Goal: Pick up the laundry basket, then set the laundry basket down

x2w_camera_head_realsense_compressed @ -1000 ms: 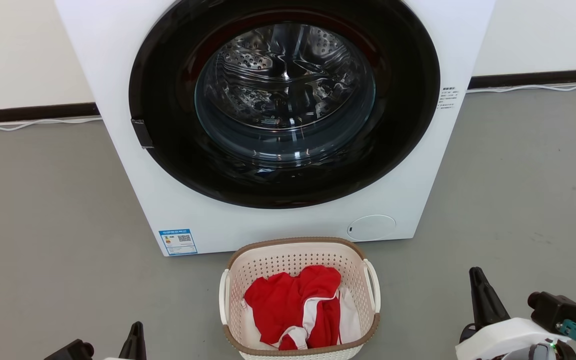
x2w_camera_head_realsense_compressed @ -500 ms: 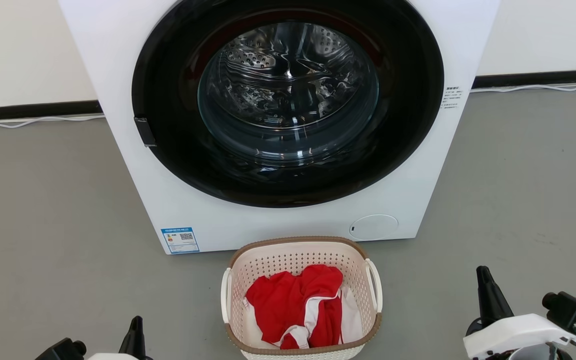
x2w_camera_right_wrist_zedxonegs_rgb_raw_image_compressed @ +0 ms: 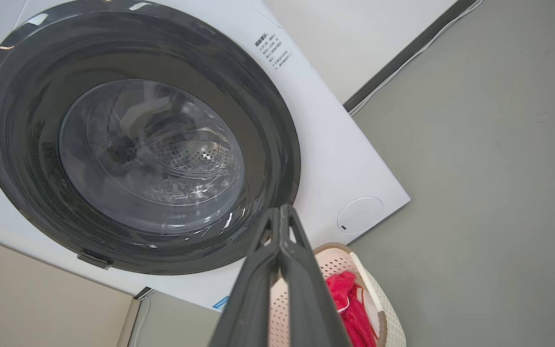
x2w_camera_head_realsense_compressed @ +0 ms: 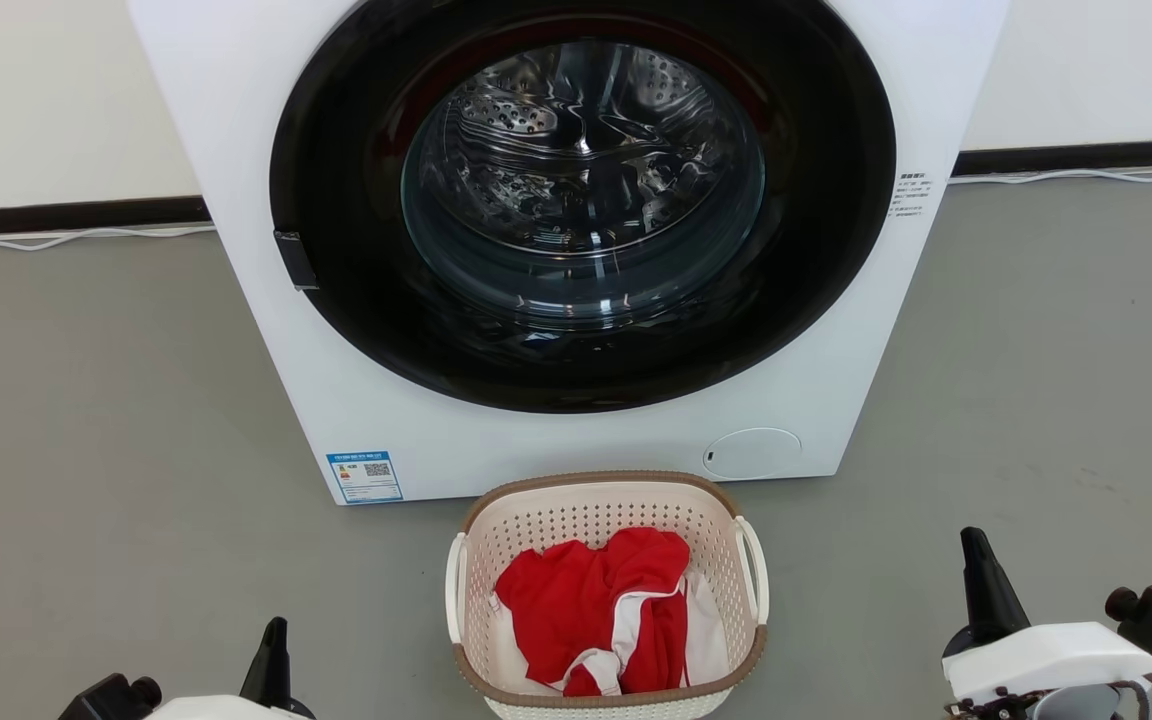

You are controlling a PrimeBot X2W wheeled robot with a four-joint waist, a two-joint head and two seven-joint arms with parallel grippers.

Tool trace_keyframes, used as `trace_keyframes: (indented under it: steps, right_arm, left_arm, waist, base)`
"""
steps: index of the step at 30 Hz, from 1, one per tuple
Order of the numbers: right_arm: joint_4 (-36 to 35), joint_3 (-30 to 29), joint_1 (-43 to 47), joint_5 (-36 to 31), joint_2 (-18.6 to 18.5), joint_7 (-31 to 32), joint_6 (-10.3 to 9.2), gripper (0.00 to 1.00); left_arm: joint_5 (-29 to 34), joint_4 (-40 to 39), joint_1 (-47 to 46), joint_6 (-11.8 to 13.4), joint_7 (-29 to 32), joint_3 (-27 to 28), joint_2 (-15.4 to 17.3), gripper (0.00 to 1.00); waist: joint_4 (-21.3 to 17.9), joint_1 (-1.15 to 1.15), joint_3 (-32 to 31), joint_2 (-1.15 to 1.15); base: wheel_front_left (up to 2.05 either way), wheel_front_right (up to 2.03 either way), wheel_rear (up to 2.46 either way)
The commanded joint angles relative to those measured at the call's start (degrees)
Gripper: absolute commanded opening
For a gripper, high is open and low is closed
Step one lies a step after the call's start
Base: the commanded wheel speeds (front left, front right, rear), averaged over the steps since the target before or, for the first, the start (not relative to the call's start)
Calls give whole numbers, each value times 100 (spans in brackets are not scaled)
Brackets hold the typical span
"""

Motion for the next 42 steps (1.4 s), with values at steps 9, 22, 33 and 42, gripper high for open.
trace_keyframes:
  steps: [9,22,33,42]
  right_arm:
    - [-279,24,-201,743,-28,180,23,0]
    - [-407,-7,-206,1691,-26,394,27,0]
    - [-525,-36,-210,2571,-24,594,31,0]
    - [-613,-57,-214,3231,-23,743,34,0]
  left_arm:
    - [-621,-306,-349,-114,165,143,28,0]
    - [-1388,-491,-393,-186,383,196,19,0]
    - [-2099,-663,-435,-253,585,245,10,0]
    - [-2632,-791,-466,-303,737,282,4,0]
  waist:
    - [25,0,11,0]
    - [62,0,28,0]
    - [97,-1,43,0]
    - [123,-1,54,0]
  base:
    - [0,0,0]
    - [0,0,0]
    - [0,0,0]
    - [0,0,0]
